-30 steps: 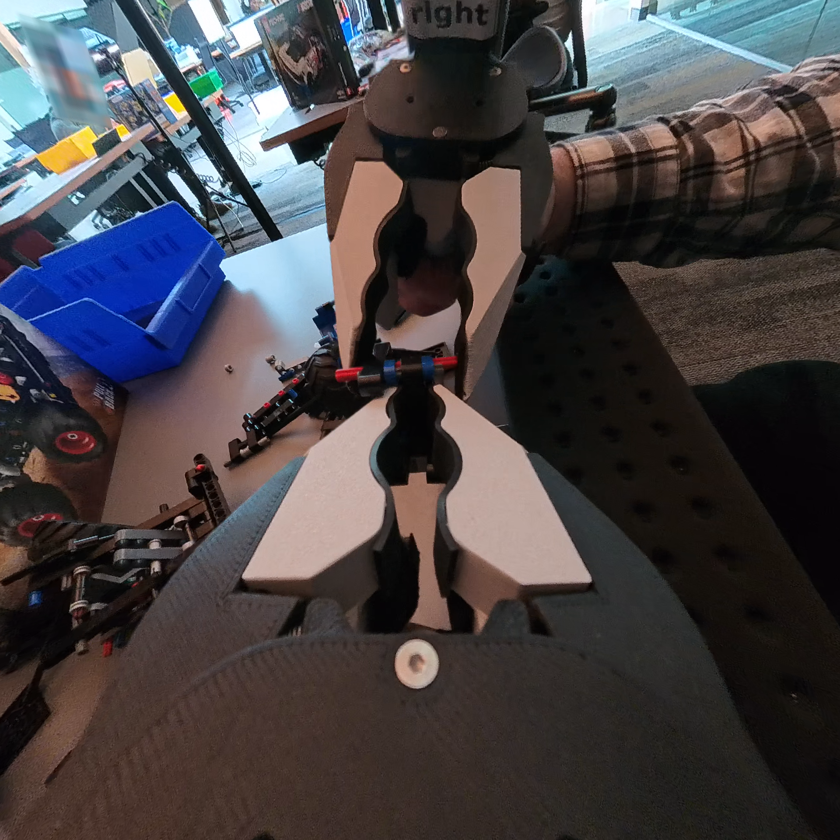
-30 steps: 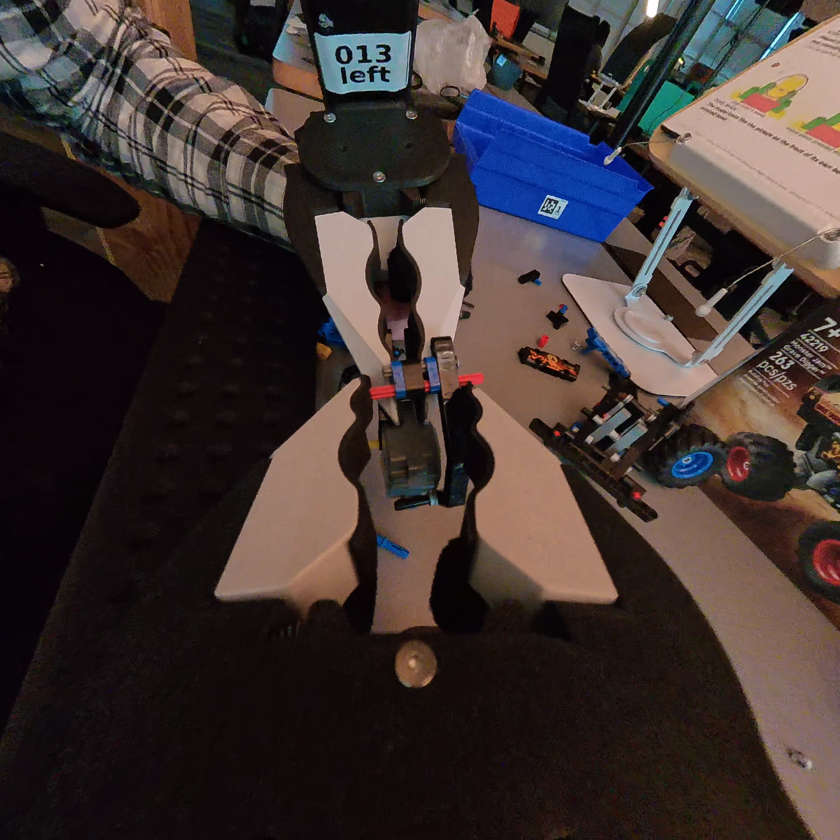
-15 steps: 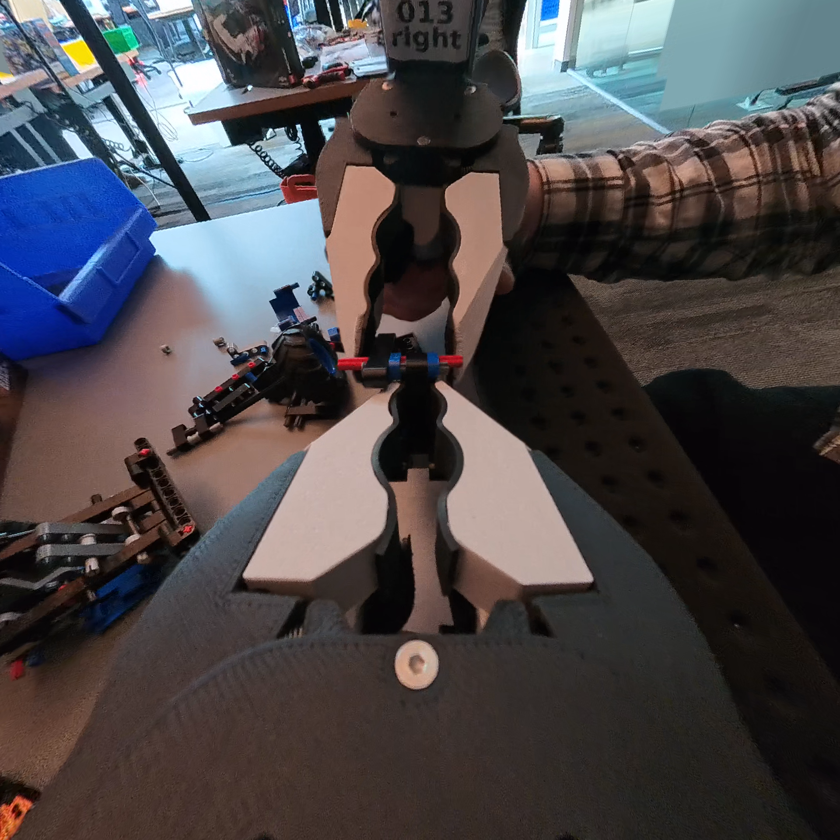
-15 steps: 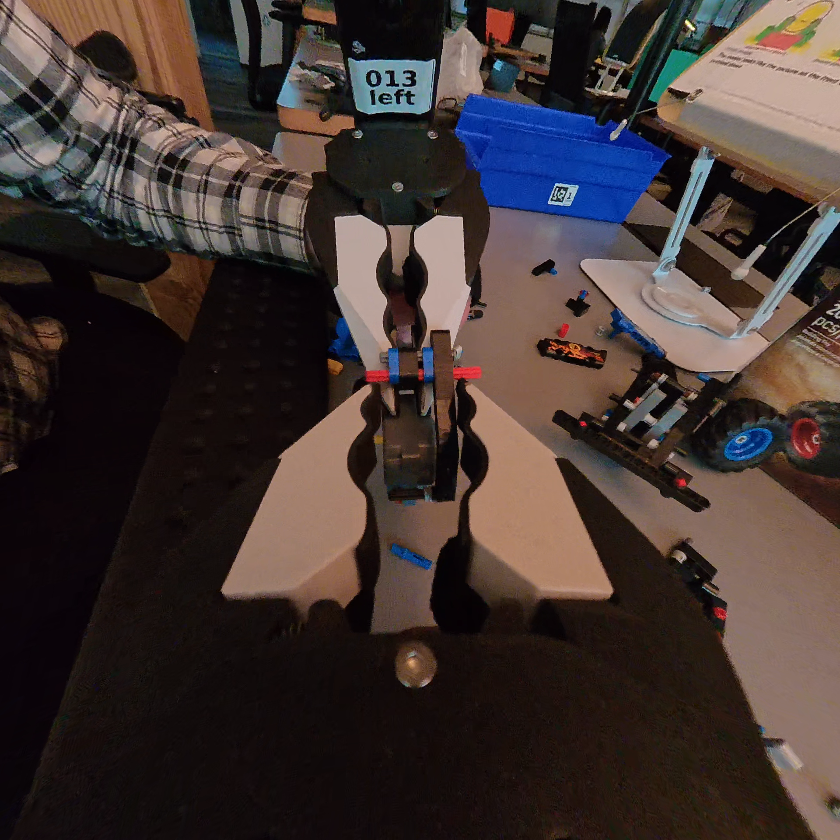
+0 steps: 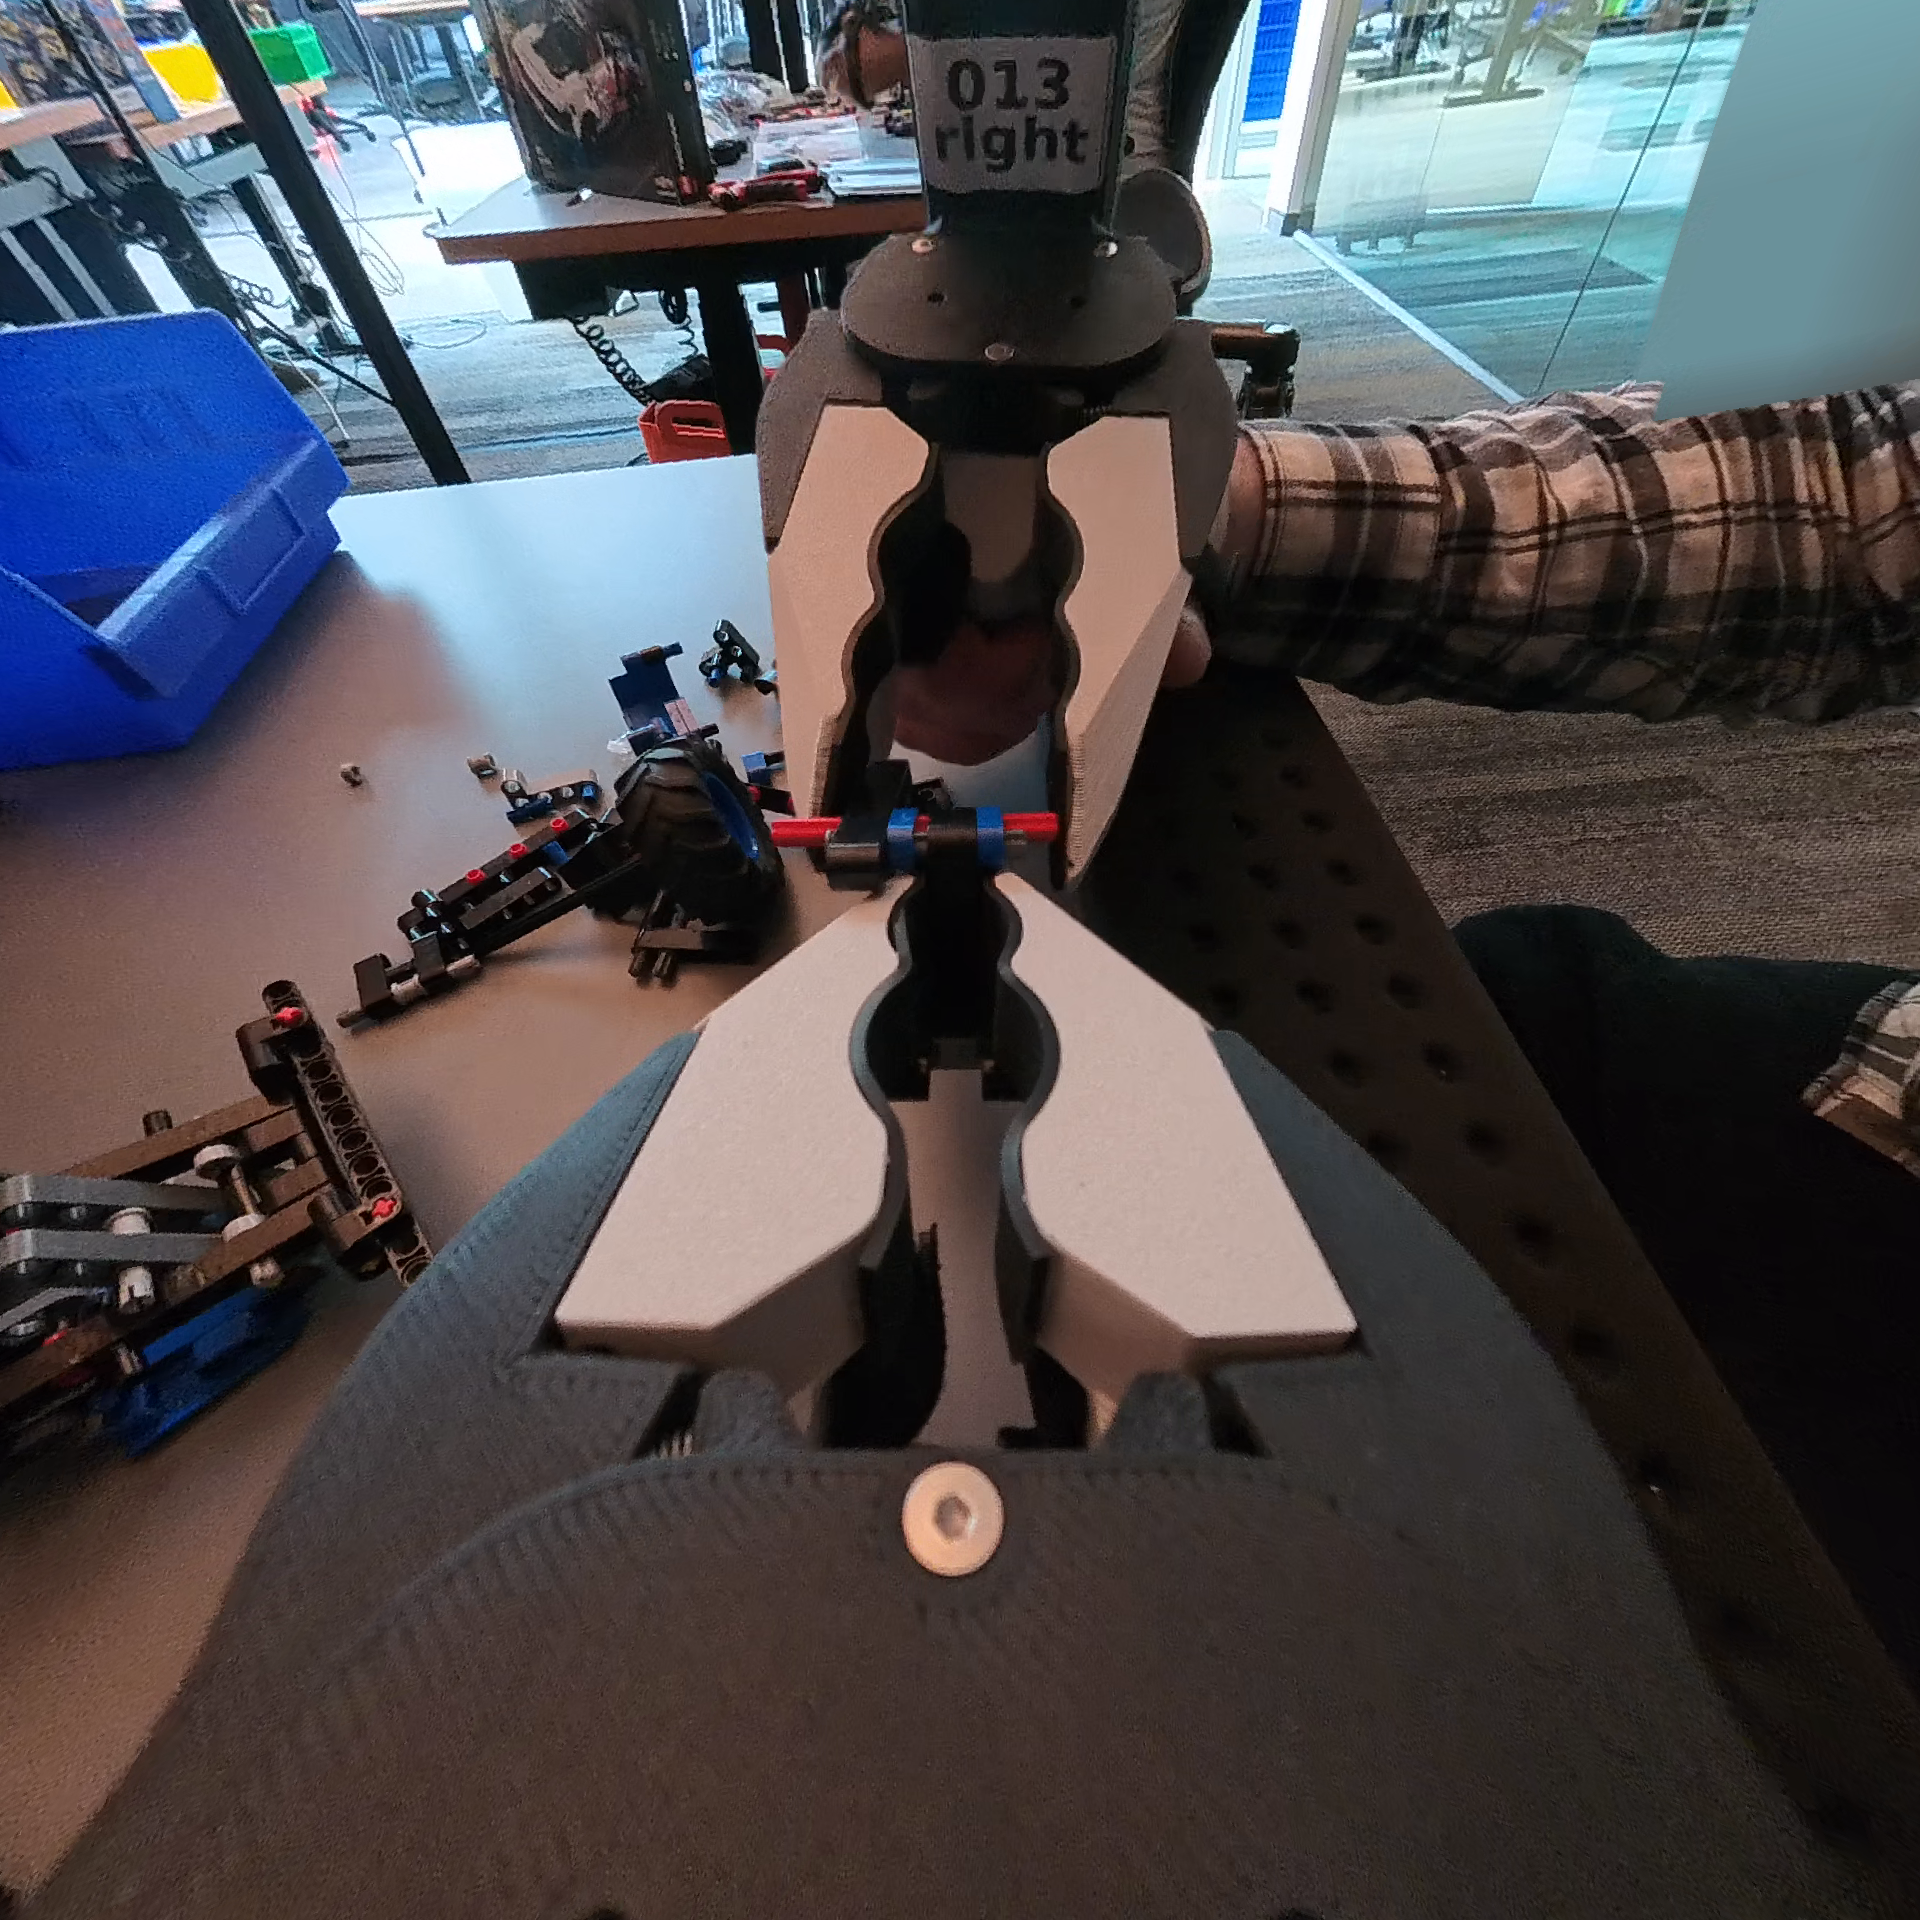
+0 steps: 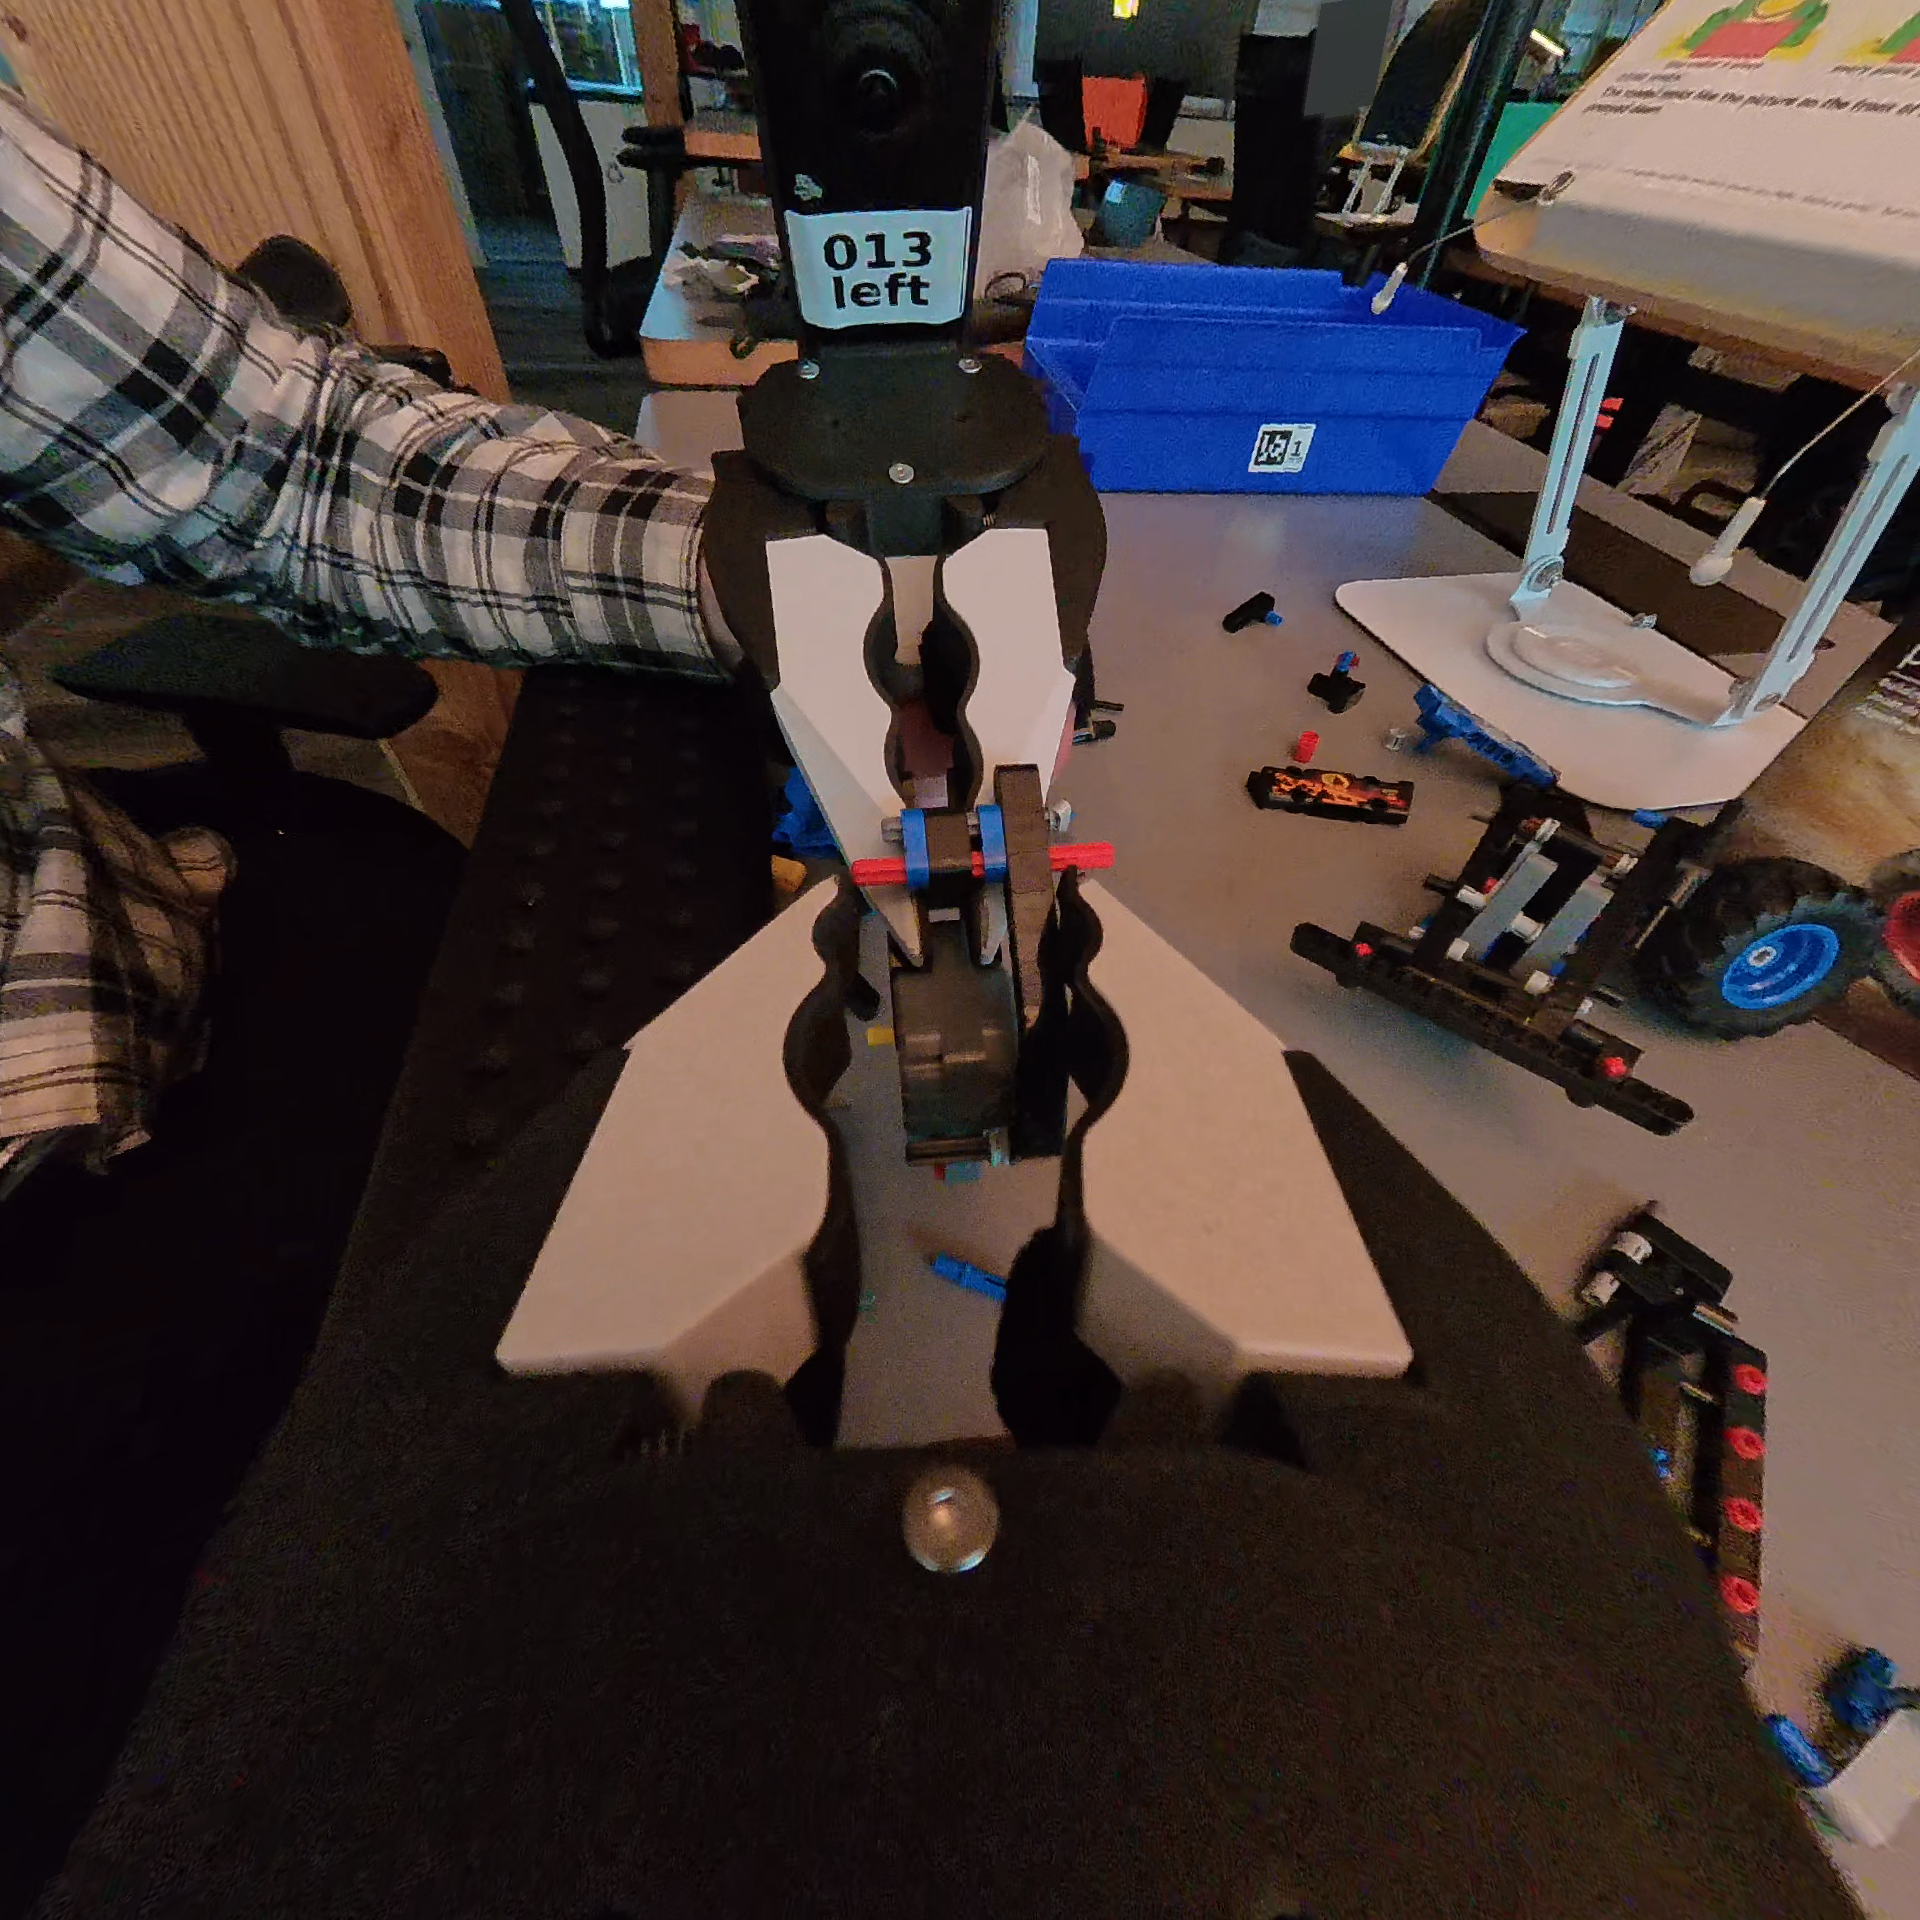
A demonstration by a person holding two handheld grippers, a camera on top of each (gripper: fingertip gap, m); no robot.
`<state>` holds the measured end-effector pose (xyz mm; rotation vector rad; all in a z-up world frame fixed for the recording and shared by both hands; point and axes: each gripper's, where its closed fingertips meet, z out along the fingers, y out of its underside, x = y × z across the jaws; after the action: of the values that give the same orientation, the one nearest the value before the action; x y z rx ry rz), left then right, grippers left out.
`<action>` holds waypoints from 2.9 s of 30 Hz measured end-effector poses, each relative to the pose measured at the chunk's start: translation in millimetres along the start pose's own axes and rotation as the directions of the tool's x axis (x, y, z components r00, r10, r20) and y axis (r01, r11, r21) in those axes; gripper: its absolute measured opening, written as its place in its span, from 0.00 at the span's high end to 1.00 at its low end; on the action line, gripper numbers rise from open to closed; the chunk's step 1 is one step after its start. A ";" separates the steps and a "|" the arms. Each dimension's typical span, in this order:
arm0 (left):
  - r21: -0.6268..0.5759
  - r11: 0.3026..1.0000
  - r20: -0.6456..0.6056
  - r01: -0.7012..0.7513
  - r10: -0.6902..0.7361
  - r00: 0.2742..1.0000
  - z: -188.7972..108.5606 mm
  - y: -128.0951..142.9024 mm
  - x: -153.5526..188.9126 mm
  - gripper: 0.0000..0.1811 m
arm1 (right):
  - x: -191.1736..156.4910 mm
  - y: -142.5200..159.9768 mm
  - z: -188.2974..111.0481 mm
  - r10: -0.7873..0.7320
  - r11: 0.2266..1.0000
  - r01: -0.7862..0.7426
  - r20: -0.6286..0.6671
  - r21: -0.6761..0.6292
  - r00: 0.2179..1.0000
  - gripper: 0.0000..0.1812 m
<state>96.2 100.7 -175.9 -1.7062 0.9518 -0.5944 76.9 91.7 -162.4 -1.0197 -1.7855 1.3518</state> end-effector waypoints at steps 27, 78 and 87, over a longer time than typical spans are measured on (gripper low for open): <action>-0.123 0.959 0.167 -0.254 0.273 0.948 -3.6 4.1 -13.5 0.97 | 9.4 -2.5 1.7 0.083 0.996 -0.082 -0.038 0.032 0.996 0.82; -0.157 0.962 0.348 -0.225 0.267 0.899 1.4 9.1 -39.6 0.93 | 31.6 -13.4 14.9 0.107 0.993 -0.090 -0.299 0.070 0.948 1.00; -0.182 0.969 0.329 -0.168 0.221 0.918 13.3 15.5 -39.5 0.92 | 34.1 -14.0 11.4 0.150 0.986 -0.123 -0.289 0.109 0.945 1.00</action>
<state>79.4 138.5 -192.4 -1.7486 0.9130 -0.0825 48.4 114.4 -149.8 -1.2449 -1.4424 1.2707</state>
